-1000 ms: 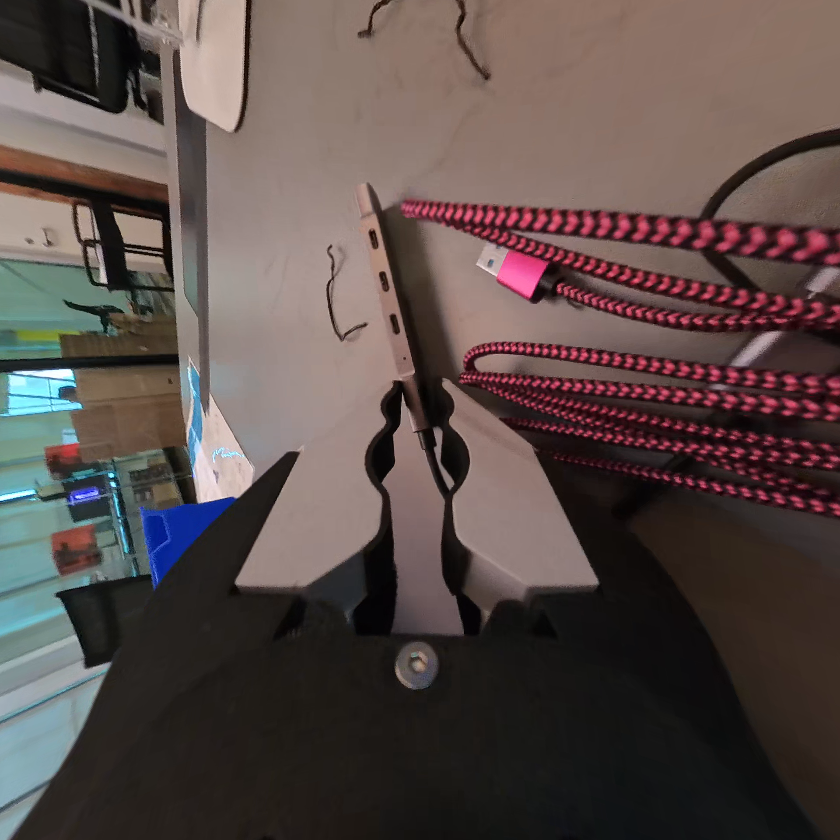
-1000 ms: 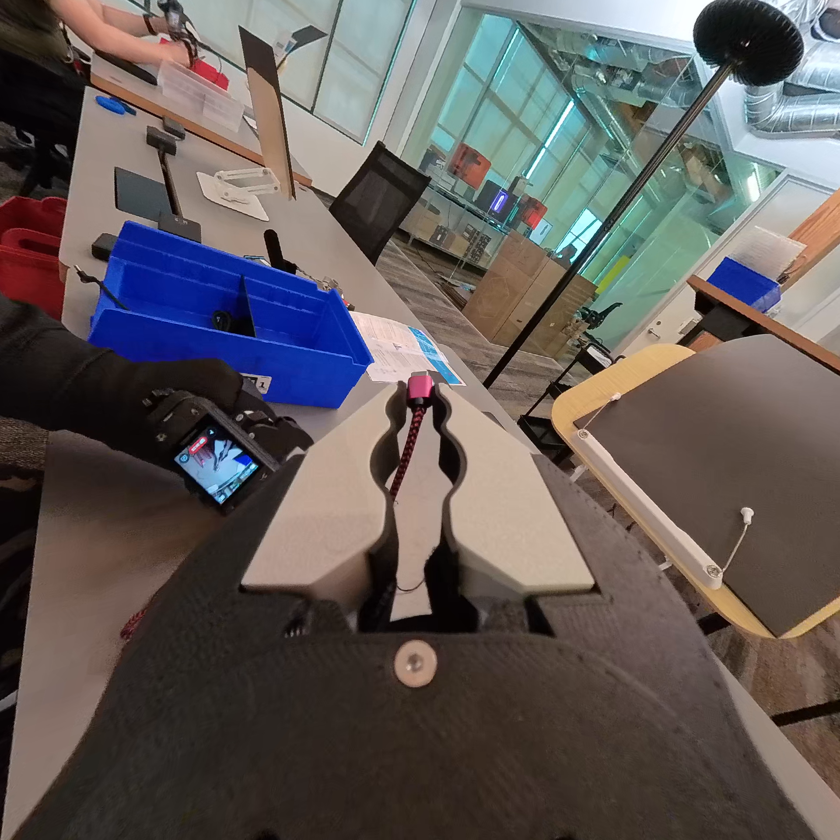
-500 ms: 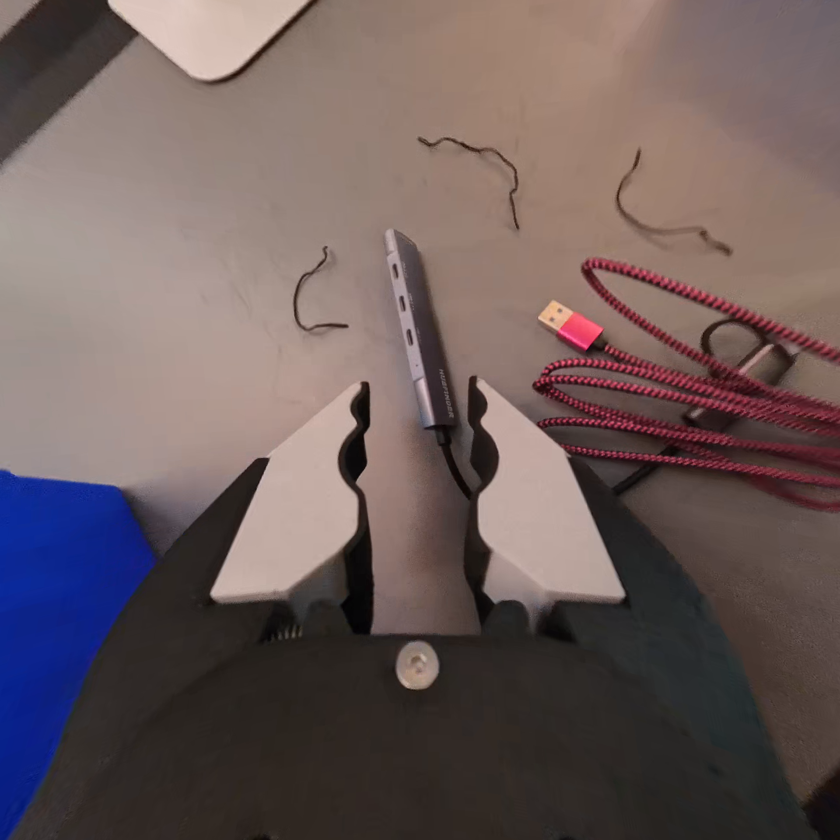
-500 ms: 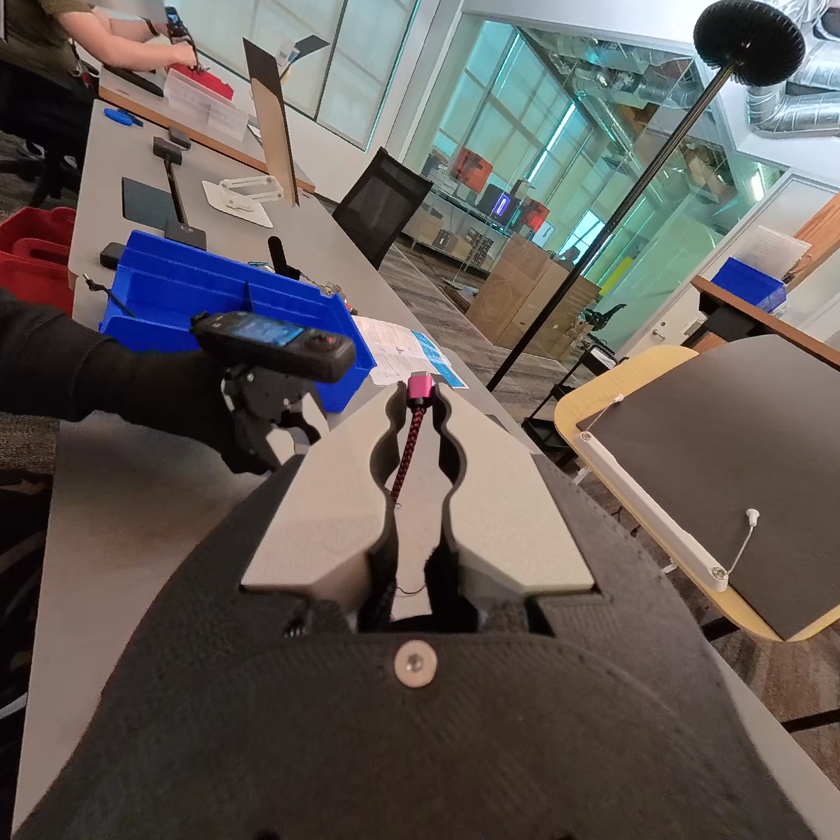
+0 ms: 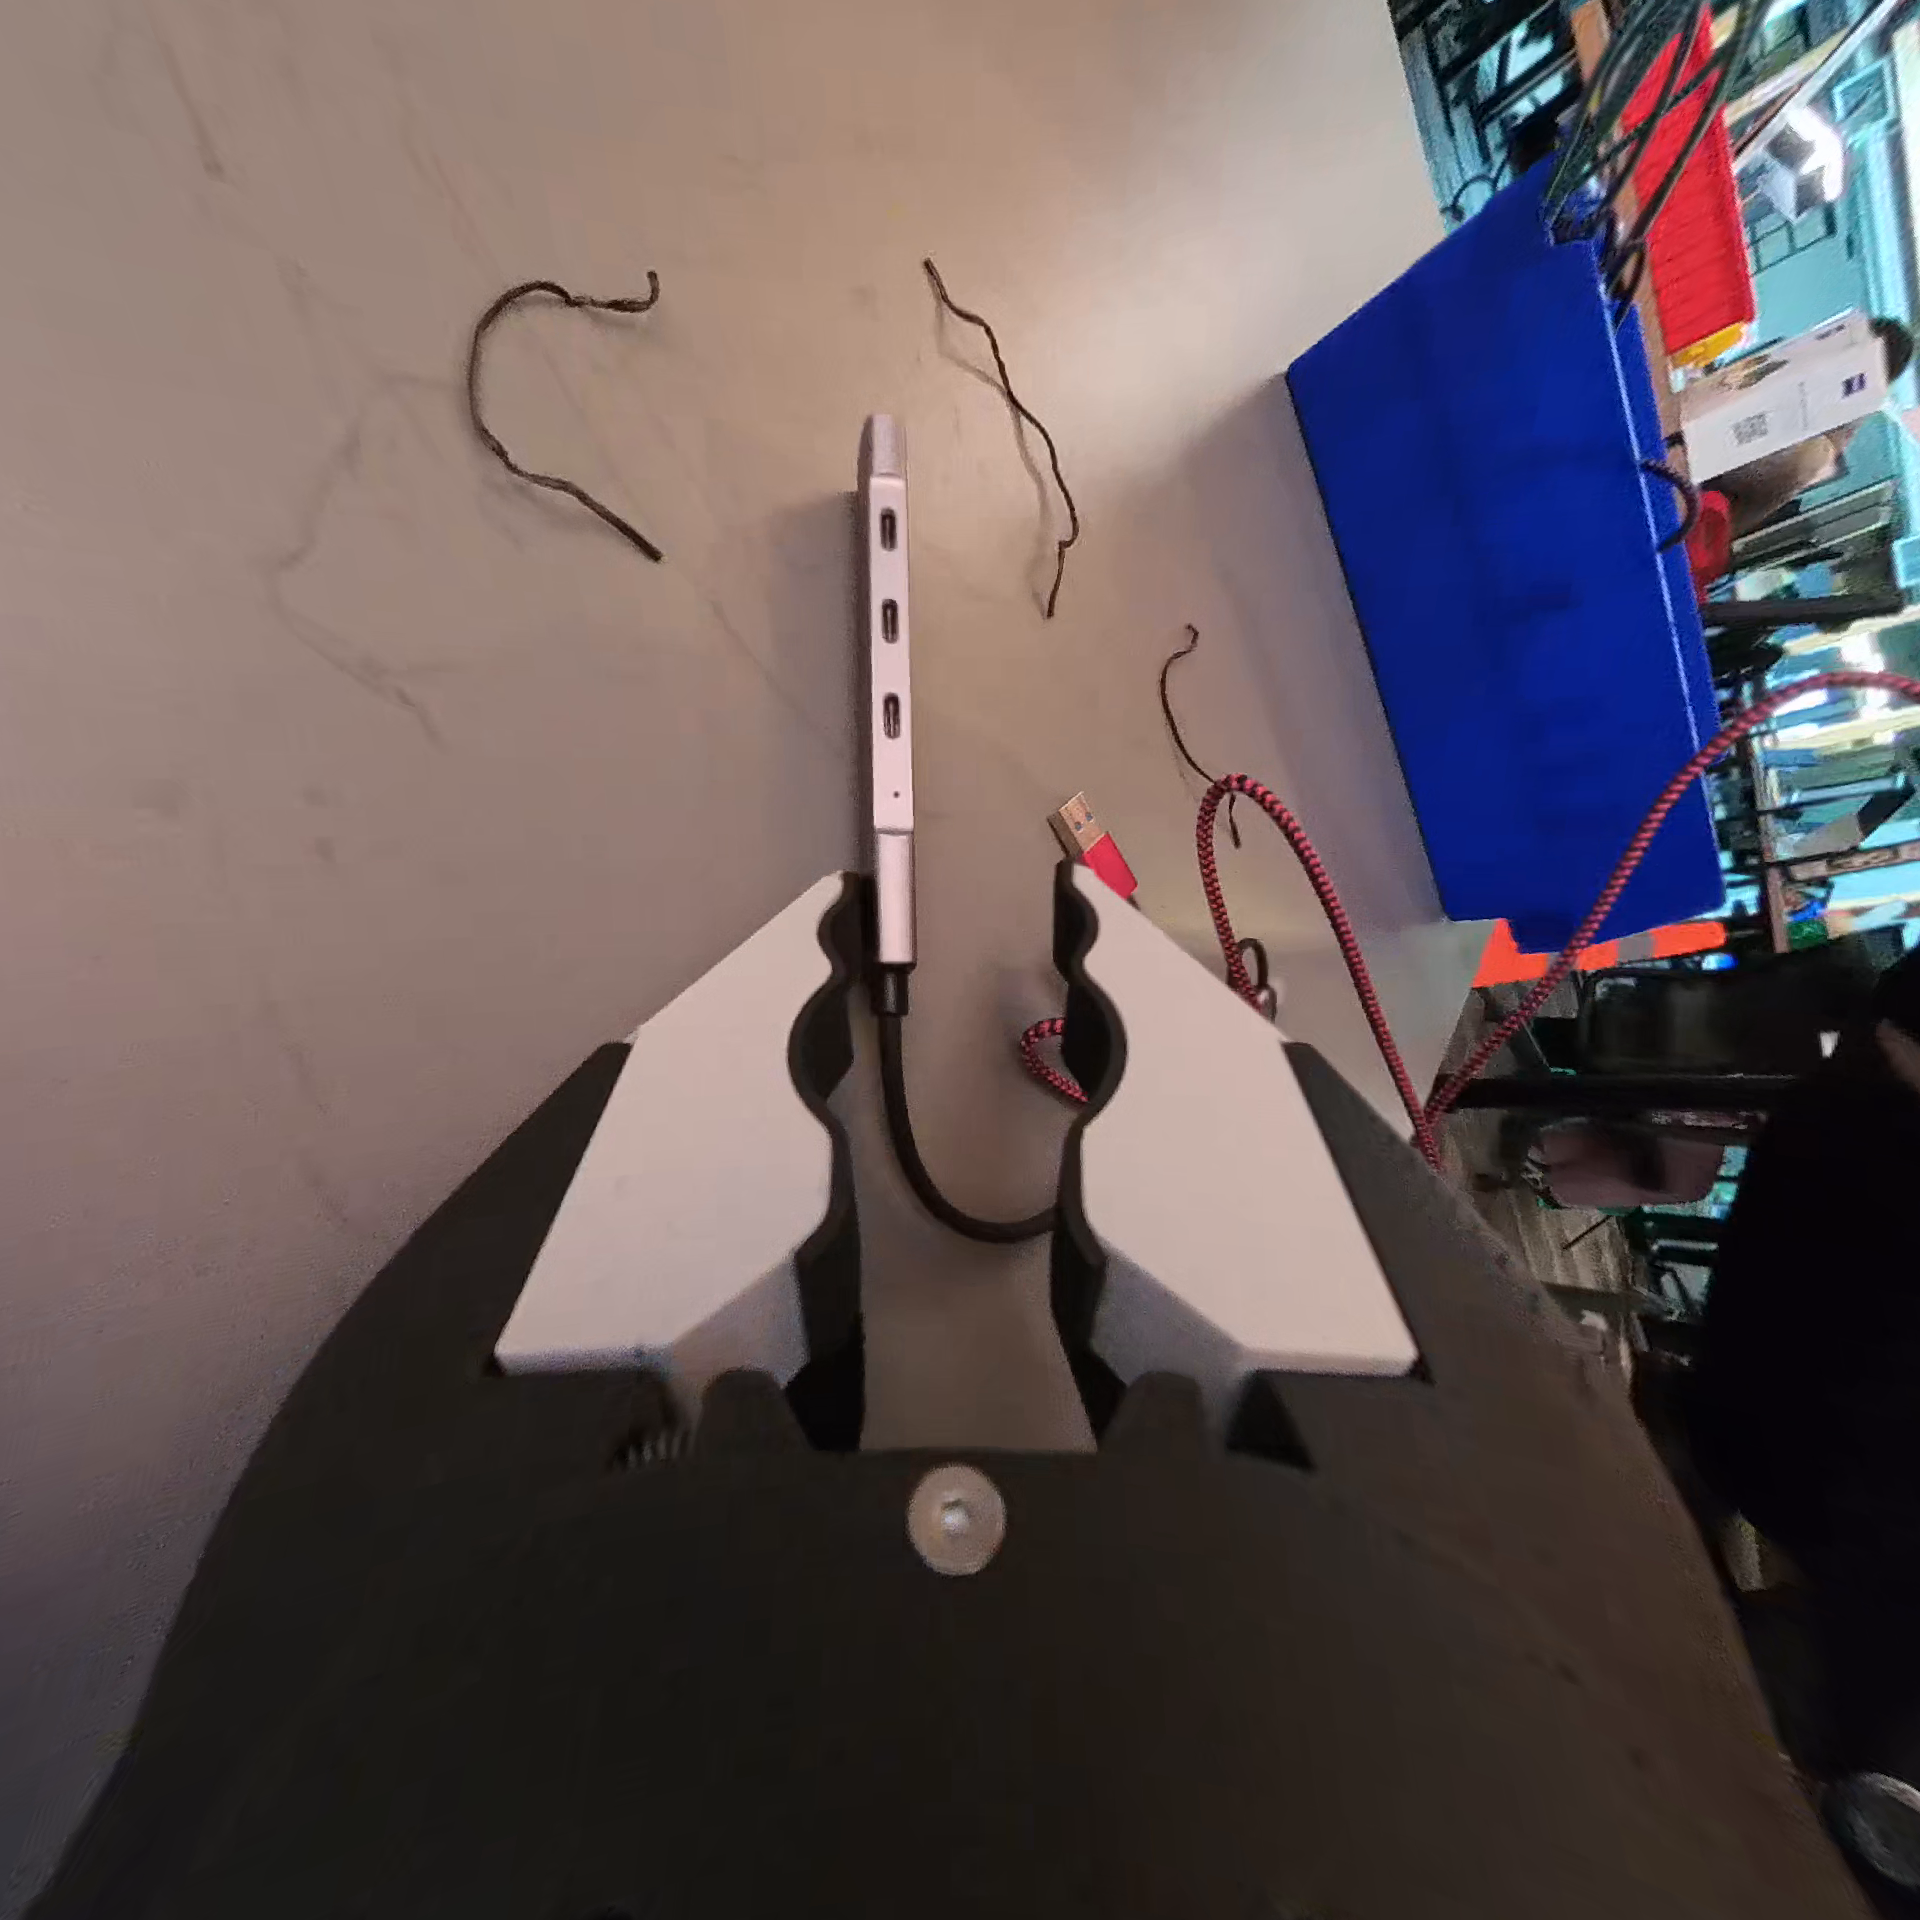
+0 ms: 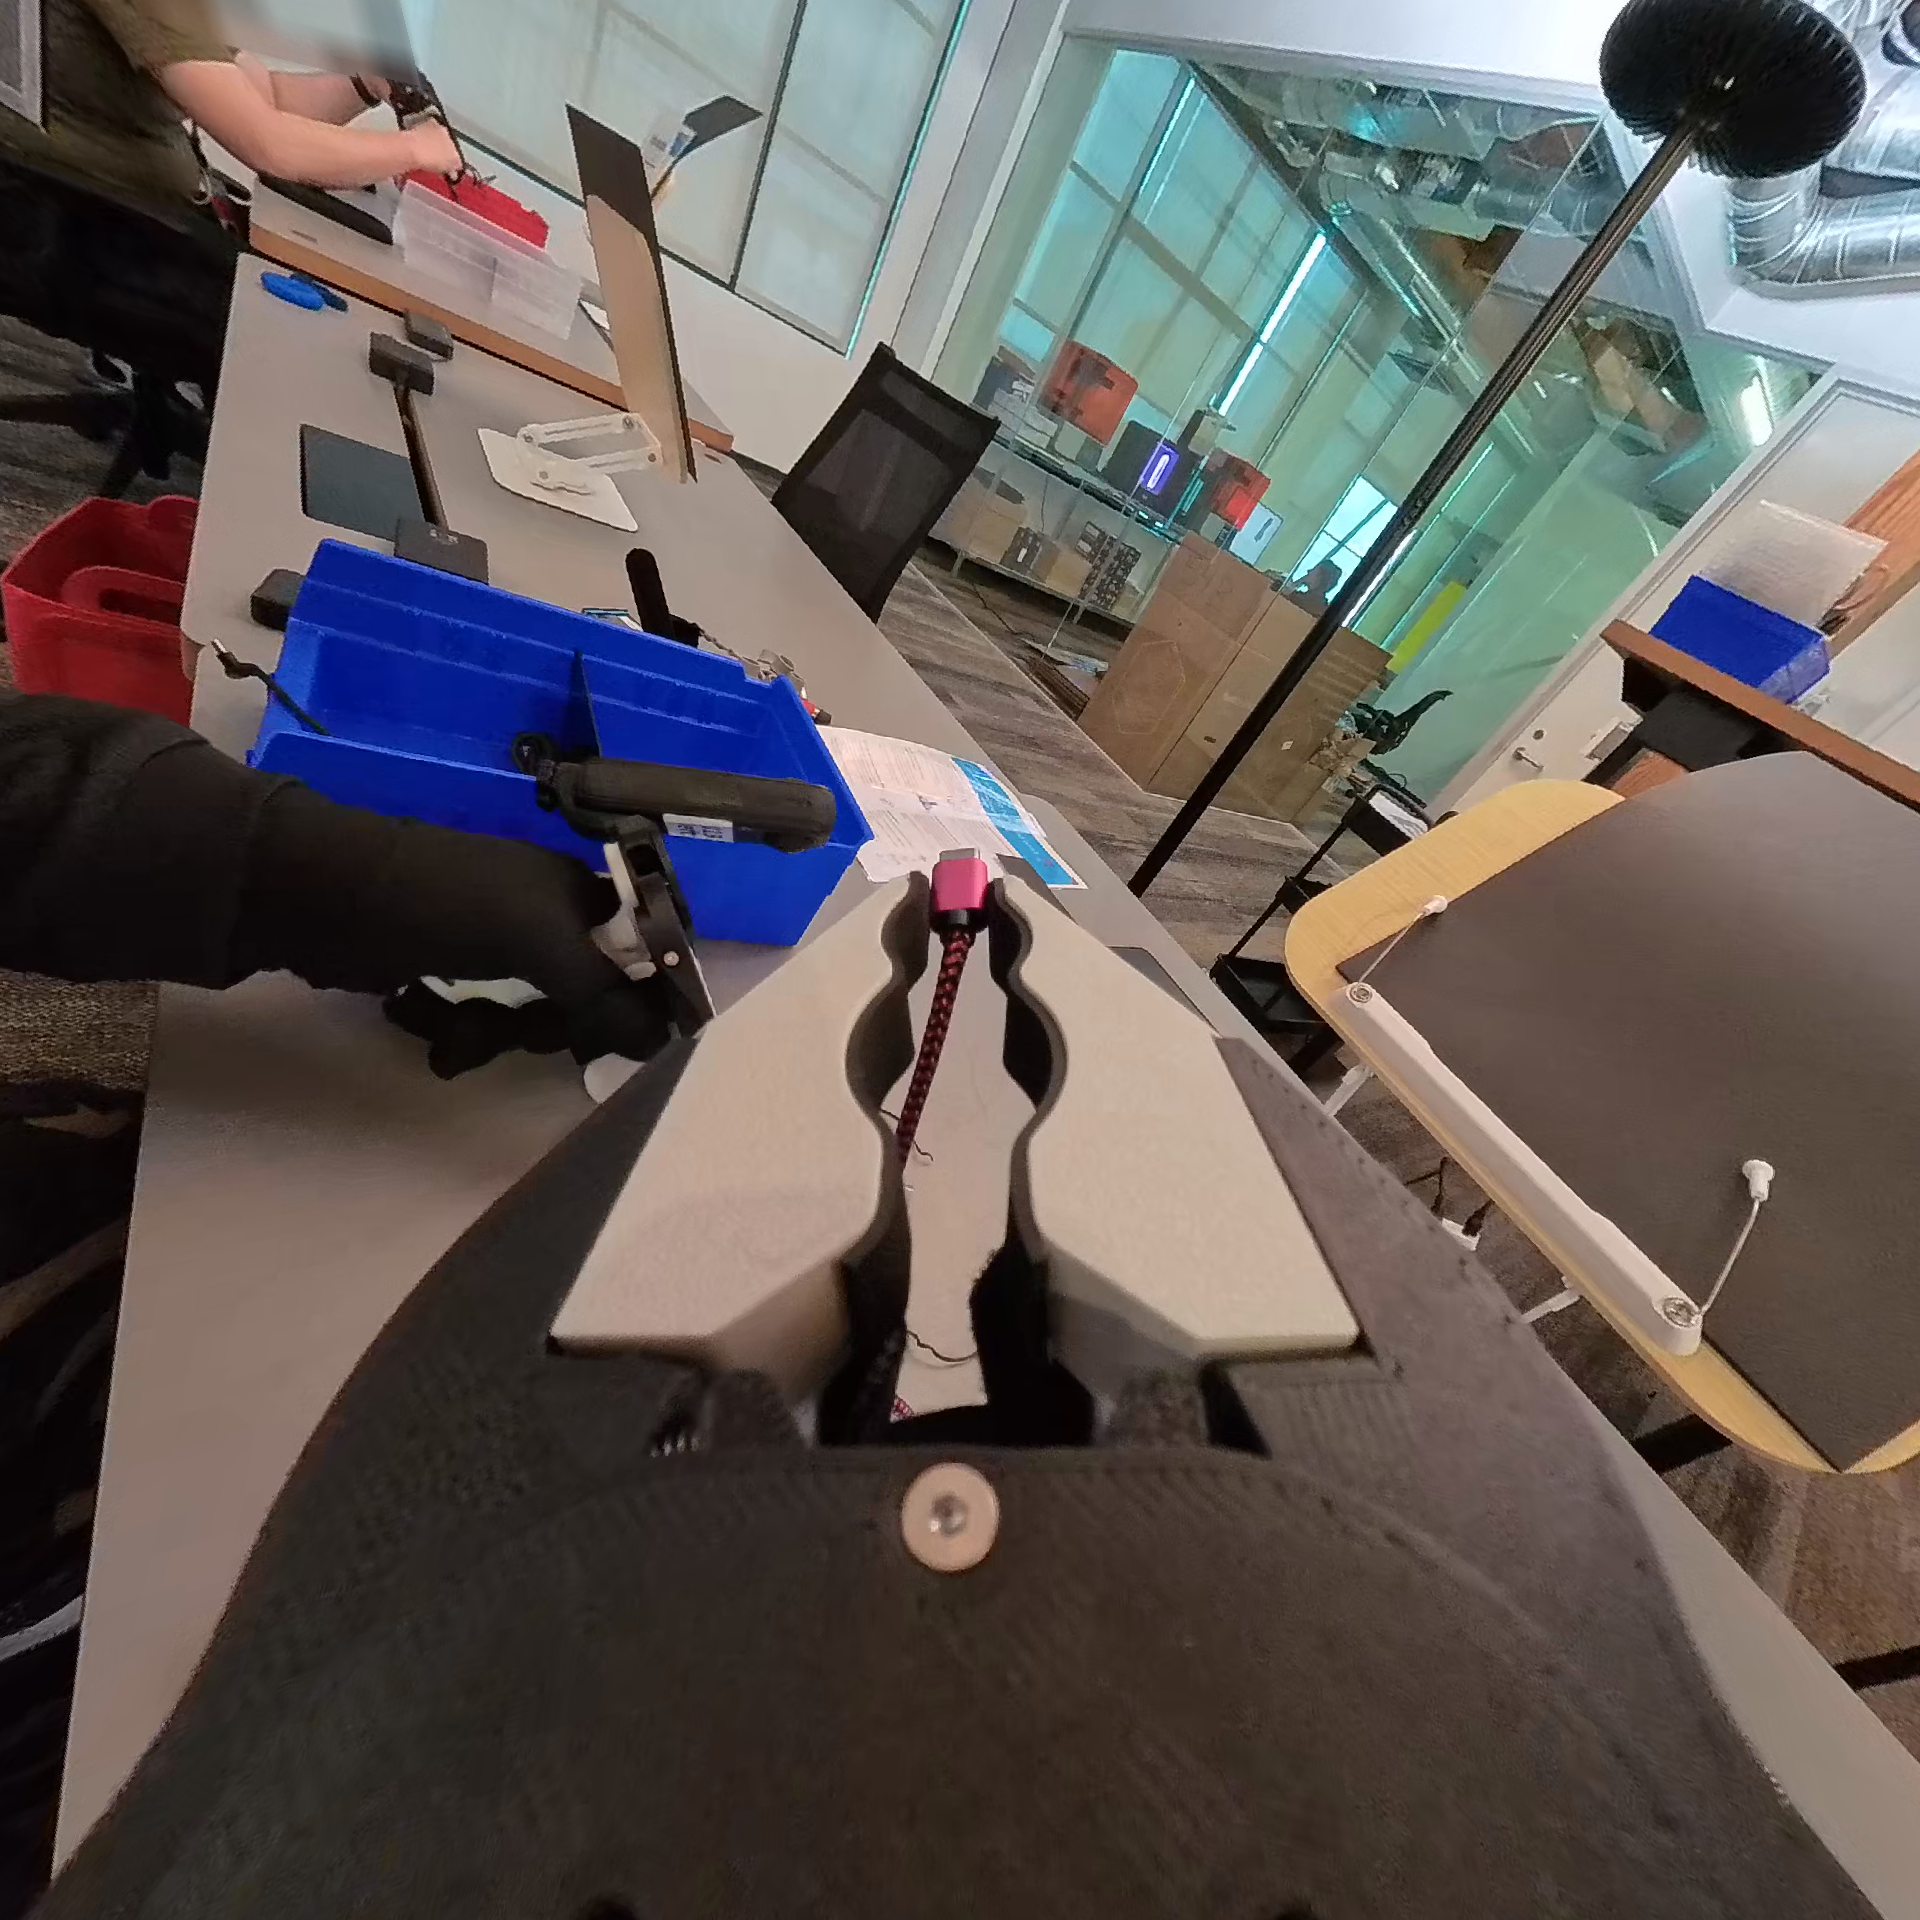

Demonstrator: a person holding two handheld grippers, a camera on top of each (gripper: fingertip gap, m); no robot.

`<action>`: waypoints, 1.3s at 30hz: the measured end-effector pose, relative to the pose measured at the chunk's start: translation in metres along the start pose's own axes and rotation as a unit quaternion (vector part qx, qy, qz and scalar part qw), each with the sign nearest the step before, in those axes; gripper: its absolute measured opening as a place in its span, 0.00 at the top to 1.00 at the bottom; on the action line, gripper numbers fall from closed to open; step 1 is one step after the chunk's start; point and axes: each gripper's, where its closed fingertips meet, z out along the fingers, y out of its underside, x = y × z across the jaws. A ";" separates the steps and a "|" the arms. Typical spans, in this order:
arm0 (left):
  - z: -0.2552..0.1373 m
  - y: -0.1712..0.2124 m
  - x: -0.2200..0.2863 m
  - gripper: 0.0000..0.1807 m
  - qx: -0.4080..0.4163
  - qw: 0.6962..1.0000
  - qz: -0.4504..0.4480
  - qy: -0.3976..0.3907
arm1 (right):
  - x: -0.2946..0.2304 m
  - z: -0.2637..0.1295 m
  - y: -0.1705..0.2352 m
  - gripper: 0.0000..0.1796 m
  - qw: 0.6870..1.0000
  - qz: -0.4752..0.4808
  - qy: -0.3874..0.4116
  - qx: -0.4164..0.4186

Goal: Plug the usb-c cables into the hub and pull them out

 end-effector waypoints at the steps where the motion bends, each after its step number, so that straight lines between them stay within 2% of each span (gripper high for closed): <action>1: 0.001 0.001 -0.001 0.83 -0.006 1.000 0.008 -0.006 | 0.000 0.000 0.000 0.95 1.000 0.001 0.000 0.001; 5: 0.009 0.009 -0.002 0.96 -0.036 0.997 0.055 -0.043 | 0.000 0.001 0.002 0.96 1.000 0.005 -0.002 0.001; 9: 0.013 0.006 -0.001 0.96 -0.034 0.992 0.095 -0.072 | 0.000 0.000 0.002 0.96 1.000 0.008 -0.004 0.001; 13: 0.002 -0.012 -0.003 0.96 -0.006 0.979 0.154 -0.136 | 0.001 0.000 0.003 0.96 1.000 0.009 -0.003 0.000; 15: -0.011 -0.026 -0.007 0.96 -0.003 0.956 0.213 -0.203 | 0.001 0.000 0.004 0.96 1.000 0.010 -0.003 -0.001; 17: -0.033 -0.044 -0.013 0.96 -0.013 0.905 0.295 -0.306 | 0.001 0.000 0.005 0.96 1.000 0.012 -0.003 0.000; 19: -0.052 -0.066 -0.008 0.96 -0.017 0.850 0.370 -0.375 | 0.001 0.001 0.006 0.96 1.000 0.013 -0.004 0.000; 22: -0.077 -0.099 0.002 0.96 -0.023 0.799 0.423 -0.426 | 0.000 0.003 0.007 0.95 1.000 0.014 -0.006 0.000; 26: -0.123 -0.149 0.021 0.96 0.008 0.754 0.458 -0.471 | 0.002 0.000 0.006 0.96 1.000 0.012 -0.002 0.000; 30: -0.165 -0.190 0.041 0.96 0.042 0.737 0.462 -0.491 | 0.008 -0.004 0.005 0.96 1.000 0.009 0.007 0.000; 33: -0.184 -0.207 0.052 0.96 0.065 0.739 0.458 -0.489 | 0.014 -0.008 0.002 0.95 1.000 0.003 0.019 0.000; 35: -0.183 -0.206 0.055 0.96 0.057 0.723 0.475 -0.499 | 0.019 -0.011 0.001 0.96 1.000 -0.002 0.029 -0.006; 39: -0.175 -0.202 0.047 0.96 0.058 0.724 0.472 -0.500 | 0.030 -0.022 -0.003 0.95 0.999 -0.003 0.049 -0.002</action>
